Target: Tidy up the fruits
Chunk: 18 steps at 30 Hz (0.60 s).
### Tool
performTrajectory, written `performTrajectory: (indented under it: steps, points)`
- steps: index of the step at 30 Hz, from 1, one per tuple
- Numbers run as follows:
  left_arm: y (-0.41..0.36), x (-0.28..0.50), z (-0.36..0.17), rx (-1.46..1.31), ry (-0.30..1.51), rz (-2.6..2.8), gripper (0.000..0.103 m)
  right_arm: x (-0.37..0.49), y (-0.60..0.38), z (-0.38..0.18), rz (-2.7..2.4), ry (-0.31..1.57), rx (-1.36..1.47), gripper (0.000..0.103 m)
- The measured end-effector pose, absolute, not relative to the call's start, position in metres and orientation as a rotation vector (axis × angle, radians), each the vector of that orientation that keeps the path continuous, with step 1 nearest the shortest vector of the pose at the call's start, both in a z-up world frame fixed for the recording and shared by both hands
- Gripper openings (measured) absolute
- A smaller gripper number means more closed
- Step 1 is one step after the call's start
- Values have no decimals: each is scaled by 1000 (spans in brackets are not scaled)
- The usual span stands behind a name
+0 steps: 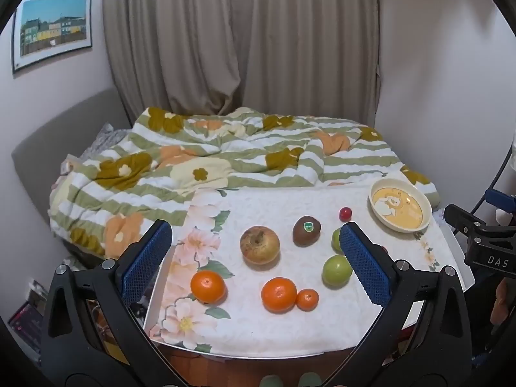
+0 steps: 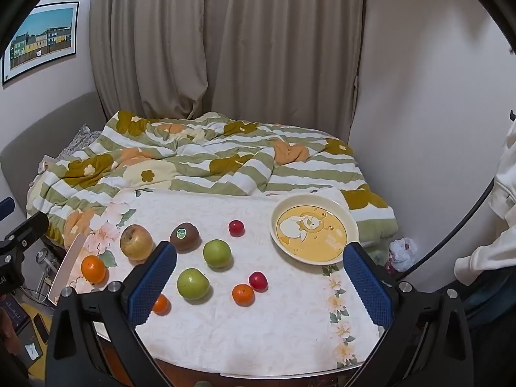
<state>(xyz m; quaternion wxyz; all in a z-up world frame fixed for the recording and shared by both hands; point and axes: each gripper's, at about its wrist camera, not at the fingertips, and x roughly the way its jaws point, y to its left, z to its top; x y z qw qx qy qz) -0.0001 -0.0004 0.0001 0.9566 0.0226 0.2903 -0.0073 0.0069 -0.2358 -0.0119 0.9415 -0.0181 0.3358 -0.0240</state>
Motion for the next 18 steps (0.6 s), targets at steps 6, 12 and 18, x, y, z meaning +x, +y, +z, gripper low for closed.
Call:
performTrajectory:
  steps: [6, 12, 18]
  points:
    - [1, 0, 0, 32, 595, -16, 103, 7, -234, -11, -44, 678, -47, 103]
    - [4, 0, -6, 27, 598, -16, 103, 6, -231, -14, -36, 679, -42, 103]
    - [5, 3, -9, 25, 600, -16, 103, 5, -228, -13, -29, 680, -36, 103]
